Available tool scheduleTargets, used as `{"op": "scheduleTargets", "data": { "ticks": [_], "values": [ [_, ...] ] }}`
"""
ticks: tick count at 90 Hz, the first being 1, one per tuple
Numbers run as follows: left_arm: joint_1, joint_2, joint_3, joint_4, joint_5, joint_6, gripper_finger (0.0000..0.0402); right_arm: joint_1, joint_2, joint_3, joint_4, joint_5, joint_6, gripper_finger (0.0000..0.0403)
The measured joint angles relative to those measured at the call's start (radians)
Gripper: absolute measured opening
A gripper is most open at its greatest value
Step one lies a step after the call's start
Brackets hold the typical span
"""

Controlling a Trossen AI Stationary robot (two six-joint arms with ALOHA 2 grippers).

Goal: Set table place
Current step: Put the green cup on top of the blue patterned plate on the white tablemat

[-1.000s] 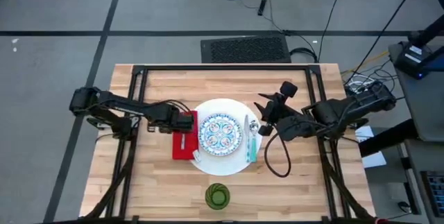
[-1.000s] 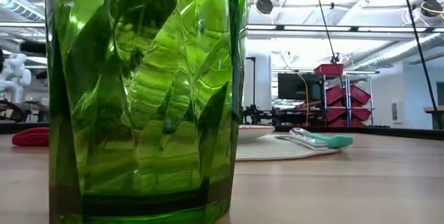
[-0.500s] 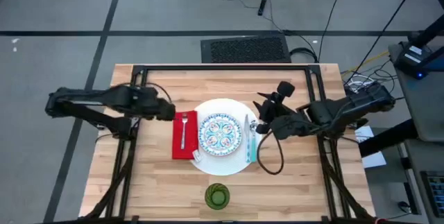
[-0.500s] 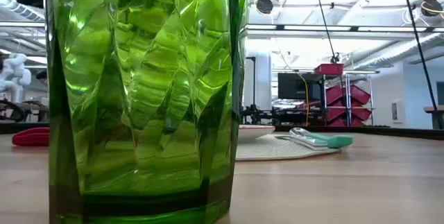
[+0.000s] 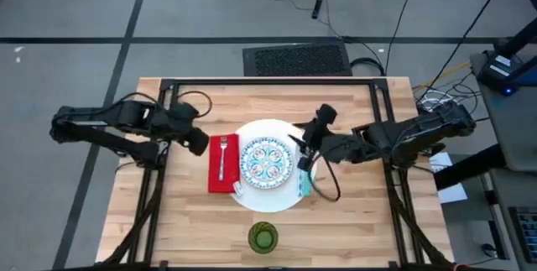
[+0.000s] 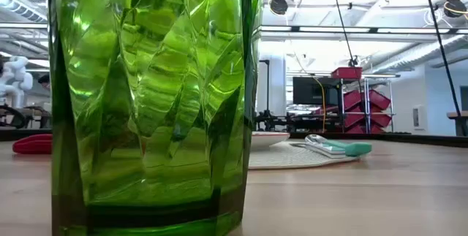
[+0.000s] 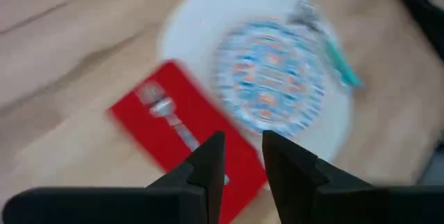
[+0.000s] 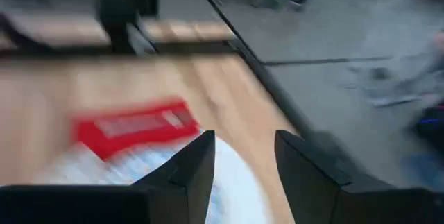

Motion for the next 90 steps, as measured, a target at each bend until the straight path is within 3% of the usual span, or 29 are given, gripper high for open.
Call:
{"op": "scheduleTargets", "data": {
  "ticks": [13,28,61,78,90],
  "values": [
    [-0.074,-0.004,0.0,0.116,0.024,0.086,0.0083,-0.018,0.0,0.0,0.066,-0.221,0.075,0.0137],
    [-0.131,-0.014,0.001,0.194,0.026,0.086,0.0083,-0.009,0.002,0.0,-0.022,-0.396,0.287,0.0136],
    [-0.244,-0.012,-0.039,0.045,0.042,0.094,0.0083,0.107,0.223,0.071,-0.125,-0.42,0.564,0.0075],
    [-0.257,-0.012,-0.087,0.045,-0.002,0.082,0.0083,0.167,0.366,0.254,-0.194,-0.45,0.608,0.0038],
    [-0.257,-0.011,-0.115,0.047,-0.003,0.081,0.0083,0.197,0.47,0.425,-0.336,-0.501,0.668,0.0019]
  ]
}}
